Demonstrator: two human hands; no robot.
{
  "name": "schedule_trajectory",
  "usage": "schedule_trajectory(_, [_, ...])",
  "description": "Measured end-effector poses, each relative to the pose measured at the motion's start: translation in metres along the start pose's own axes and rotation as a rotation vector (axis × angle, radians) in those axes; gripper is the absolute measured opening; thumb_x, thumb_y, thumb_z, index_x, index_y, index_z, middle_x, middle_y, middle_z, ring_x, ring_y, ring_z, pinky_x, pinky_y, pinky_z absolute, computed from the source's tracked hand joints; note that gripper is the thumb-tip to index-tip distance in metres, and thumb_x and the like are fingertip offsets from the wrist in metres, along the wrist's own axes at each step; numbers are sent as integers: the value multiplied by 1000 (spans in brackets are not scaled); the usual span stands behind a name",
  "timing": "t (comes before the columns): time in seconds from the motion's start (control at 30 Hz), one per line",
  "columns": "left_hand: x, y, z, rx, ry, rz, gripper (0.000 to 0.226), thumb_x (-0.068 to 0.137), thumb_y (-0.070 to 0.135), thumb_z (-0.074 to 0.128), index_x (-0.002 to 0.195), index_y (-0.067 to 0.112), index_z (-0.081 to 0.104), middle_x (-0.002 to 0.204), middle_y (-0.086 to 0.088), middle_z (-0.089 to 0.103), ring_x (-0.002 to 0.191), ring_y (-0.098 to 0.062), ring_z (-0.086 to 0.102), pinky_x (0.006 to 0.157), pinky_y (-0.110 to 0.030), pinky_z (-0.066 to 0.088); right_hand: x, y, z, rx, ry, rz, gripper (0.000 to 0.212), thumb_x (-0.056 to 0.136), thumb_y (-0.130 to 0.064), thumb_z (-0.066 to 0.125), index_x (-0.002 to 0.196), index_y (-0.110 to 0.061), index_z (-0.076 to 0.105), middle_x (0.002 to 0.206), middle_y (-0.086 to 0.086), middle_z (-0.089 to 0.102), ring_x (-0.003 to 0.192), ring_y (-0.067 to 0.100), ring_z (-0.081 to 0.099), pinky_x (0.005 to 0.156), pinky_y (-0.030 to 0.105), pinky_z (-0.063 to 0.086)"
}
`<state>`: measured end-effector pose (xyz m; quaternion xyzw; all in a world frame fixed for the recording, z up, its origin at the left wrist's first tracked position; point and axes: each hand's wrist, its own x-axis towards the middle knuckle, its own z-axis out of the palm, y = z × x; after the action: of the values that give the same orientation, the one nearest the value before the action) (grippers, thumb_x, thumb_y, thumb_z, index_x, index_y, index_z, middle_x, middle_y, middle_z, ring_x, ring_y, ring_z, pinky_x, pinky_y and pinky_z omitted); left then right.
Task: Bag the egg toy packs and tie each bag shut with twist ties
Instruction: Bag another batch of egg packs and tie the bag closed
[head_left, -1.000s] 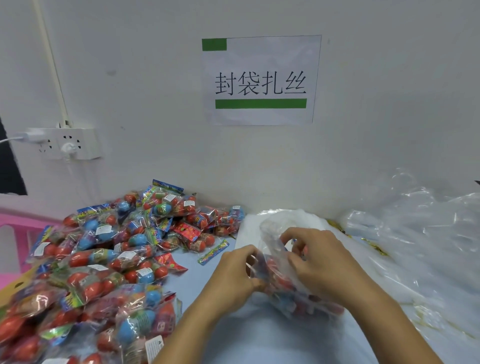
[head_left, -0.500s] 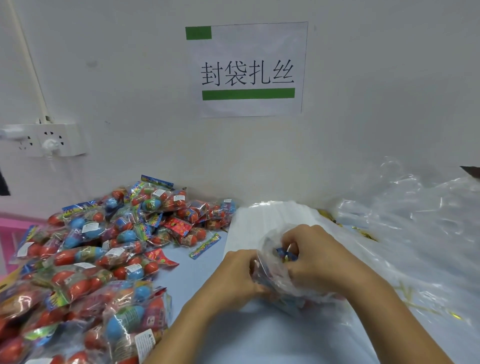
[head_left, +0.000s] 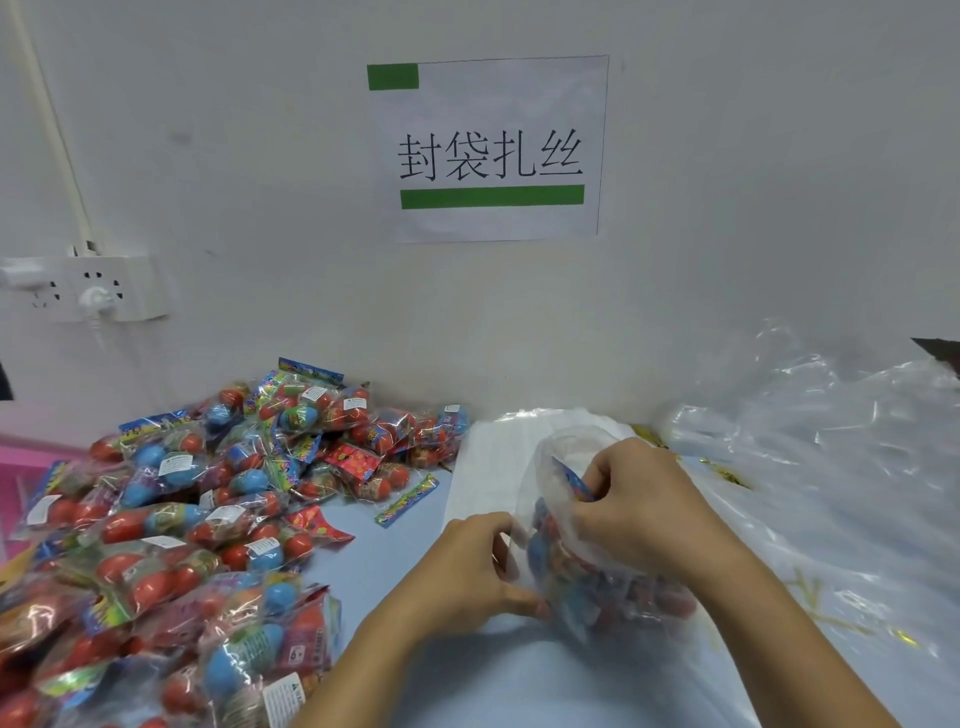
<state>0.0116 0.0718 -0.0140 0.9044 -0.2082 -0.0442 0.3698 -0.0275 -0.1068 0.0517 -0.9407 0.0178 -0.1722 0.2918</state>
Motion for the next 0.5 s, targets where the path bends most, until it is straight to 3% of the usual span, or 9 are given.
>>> schedule_trajectory(0.17, [-3,6,-1,-63,-22,29,61,63,42,90,115,36,58,98,9,62,72,-2,61,70,-22,55,-1,-6,8,-2,78,37,44,73,-32,66,46,-12,37,48,3,34,51,24,33,48,31,34])
schedule_trajectory(0.3, [-10,10,-5,-164,-82,94,66,65,40,87,121,44,53,117,18,57,92,-12,65,82,-34,58,-3,-10,9,-1,103,20,42,73,-29,65,46,-14,36,46,2,33,49,24,32,47,32,34])
schedule_trajectory(0.4, [-14,11,-10,-205,-160,120,74,63,47,85,126,51,47,126,26,51,105,-6,60,83,-28,56,-3,-11,6,23,103,16,41,73,-29,64,47,-14,34,48,4,35,50,23,32,49,34,35])
schedule_trajectory(0.5, [-12,13,-7,-221,-107,154,64,67,46,83,120,57,49,117,31,56,92,2,61,74,-16,51,-4,-13,6,54,82,15,35,71,-25,62,49,-16,38,50,4,37,52,22,33,50,33,35])
